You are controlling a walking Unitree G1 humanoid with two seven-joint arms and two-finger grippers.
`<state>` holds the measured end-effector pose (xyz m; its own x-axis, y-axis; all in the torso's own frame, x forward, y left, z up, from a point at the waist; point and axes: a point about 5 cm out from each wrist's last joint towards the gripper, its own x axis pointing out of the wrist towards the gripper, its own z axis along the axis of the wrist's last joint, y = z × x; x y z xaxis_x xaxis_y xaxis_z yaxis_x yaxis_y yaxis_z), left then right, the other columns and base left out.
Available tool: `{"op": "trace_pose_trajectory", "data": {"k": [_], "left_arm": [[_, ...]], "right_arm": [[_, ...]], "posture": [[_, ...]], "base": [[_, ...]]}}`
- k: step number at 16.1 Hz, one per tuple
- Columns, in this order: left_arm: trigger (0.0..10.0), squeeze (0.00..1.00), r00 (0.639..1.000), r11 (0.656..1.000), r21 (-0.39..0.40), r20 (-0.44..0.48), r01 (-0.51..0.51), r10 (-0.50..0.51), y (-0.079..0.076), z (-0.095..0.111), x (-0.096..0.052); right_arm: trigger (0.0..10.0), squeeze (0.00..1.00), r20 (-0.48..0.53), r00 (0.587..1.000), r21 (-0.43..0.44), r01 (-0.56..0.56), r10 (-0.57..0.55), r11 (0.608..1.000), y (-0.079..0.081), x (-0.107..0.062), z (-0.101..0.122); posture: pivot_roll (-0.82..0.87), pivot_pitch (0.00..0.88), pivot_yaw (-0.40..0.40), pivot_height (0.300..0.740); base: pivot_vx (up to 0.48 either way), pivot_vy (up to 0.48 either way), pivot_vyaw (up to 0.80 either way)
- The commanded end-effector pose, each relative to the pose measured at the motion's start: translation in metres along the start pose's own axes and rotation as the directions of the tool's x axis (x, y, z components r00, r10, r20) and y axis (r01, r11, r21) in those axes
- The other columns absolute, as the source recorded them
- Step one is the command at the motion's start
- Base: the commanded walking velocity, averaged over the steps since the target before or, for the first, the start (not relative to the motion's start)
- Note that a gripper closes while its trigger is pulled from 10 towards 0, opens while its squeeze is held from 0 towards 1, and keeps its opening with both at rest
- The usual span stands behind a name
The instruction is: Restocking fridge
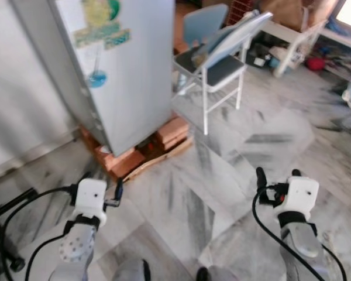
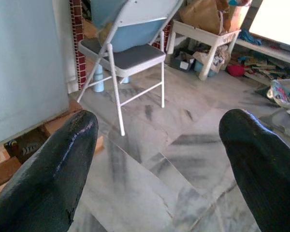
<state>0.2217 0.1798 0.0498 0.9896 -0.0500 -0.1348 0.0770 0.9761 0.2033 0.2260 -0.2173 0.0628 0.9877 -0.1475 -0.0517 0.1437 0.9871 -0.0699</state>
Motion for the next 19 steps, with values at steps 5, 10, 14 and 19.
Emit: {"op": "trace_pose_trajectory", "data": {"k": [5, 10, 14, 19], "left_arm": [[10.0, 0.0, 1.0, 1.0, 0.016, 0.02, 0.004, -0.005, 0.004, 0.005, 0.001], [10.0, 0.0, 0.999, 0.999, 0.027, 0.027, 0.028, -0.029, 0.002, 0.006, 0.003], [10.0, 0.0, 0.998, 0.998, 0.026, 0.034, 0.049, -0.049, 0.001, 0.008, 0.006], [10.0, 0.0, 0.997, 0.998, 0.005, 0.039, 0.061, -0.061, -0.006, 0.009, 0.005]], "right_arm": [[10.0, 0.0, 0.024, 0.999, 0.013, -0.029, 0.029, 0.999, 0.009, 0.002, 0.008], [10.0, 0.0, 0.027, 0.999, 0.018, -0.038, 0.037, 0.999, 0.013, 0.005, 0.01], [10.0, 0.0, 0.037, 0.999, 0.021, -0.038, 0.038, 0.999, 0.016, 0.008, 0.012], [10.0, 0.0, 0.038, 0.998, 0.023, -0.043, 0.043, 0.999, 0.019, 0.01, 0.012]], "posture": [[0.1, 0.085, -0.037, 0.74], [0.1, 0.085, -0.038, 0.74], [0.11, 0.082, -0.032, 0.74], [0.11, 0.089, -0.034, 0.74]], "base": [[0.058, 0.428, 0.0], [0.31, 0.365, 0.0], [0.334, 0.345, -0.11], [0.337, 0.342, -0.57]]}}
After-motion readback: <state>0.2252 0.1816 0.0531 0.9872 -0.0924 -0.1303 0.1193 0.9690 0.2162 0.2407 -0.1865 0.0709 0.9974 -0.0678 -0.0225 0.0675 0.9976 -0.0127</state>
